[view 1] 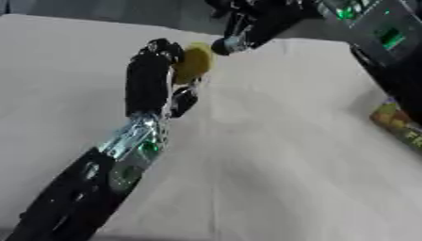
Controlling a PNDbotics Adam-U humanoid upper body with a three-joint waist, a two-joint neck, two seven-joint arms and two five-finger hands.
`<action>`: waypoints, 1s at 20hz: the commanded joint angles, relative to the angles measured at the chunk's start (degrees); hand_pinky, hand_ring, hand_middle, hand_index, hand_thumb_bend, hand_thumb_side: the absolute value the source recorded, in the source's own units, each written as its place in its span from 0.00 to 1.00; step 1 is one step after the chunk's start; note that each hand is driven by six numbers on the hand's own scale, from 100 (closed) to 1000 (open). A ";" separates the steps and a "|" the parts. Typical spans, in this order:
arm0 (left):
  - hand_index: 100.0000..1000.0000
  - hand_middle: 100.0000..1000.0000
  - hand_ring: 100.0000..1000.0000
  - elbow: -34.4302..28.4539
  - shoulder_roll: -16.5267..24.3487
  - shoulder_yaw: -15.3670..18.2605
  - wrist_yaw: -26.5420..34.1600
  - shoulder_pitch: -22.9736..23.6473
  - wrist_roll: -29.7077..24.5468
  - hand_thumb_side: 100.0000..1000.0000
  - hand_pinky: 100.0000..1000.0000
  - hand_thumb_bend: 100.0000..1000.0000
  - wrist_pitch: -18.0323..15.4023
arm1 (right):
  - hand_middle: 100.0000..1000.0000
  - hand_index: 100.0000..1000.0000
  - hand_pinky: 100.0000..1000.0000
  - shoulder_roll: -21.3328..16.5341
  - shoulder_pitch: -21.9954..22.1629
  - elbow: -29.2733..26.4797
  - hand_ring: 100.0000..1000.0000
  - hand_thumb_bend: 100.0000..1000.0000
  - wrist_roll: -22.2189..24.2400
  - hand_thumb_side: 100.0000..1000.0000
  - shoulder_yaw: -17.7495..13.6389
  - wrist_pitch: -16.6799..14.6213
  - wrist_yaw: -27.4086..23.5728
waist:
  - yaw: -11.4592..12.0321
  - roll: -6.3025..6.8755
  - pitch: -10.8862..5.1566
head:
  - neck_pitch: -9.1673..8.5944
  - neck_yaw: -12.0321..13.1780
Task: Pick up the objects with one hand, pass them to the other hand, and then place them into the box on the other side of the table.
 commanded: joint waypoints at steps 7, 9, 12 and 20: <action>0.31 0.33 0.40 -1.61 -0.52 0.17 -1.86 -1.51 -0.44 0.00 0.36 0.20 -0.09 | 0.78 1.00 0.75 2.06 -0.69 2.17 0.81 0.27 4.00 0.56 0.43 4.35 -0.92 | 0.26 -0.51 -1.64 | -0.12 -0.01; 0.31 0.33 0.40 -1.74 -0.57 0.14 -2.05 -1.63 -0.54 0.00 0.36 0.20 -0.13 | 0.78 1.00 0.76 2.38 -0.64 2.44 0.82 0.27 4.00 0.56 0.43 4.48 -0.92 | 0.31 -0.50 -1.60 | -0.20 -0.02; 0.31 0.33 0.40 -1.95 -0.62 0.14 -2.35 -1.69 -0.66 0.00 0.36 0.20 -0.17 | 0.78 1.00 0.75 2.72 -0.53 2.76 0.82 0.27 4.00 0.56 0.18 4.52 -0.49 | 0.37 -0.47 -1.55 | -0.45 0.03; 0.32 0.33 0.41 -4.44 -0.07 -0.38 -4.14 -1.45 -1.43 0.00 0.37 0.20 -0.75 | 0.75 0.93 0.73 3.26 -0.63 3.31 0.79 0.24 4.00 0.58 -0.23 4.62 0.63 | 0.57 -0.43 -1.37 | -0.73 0.11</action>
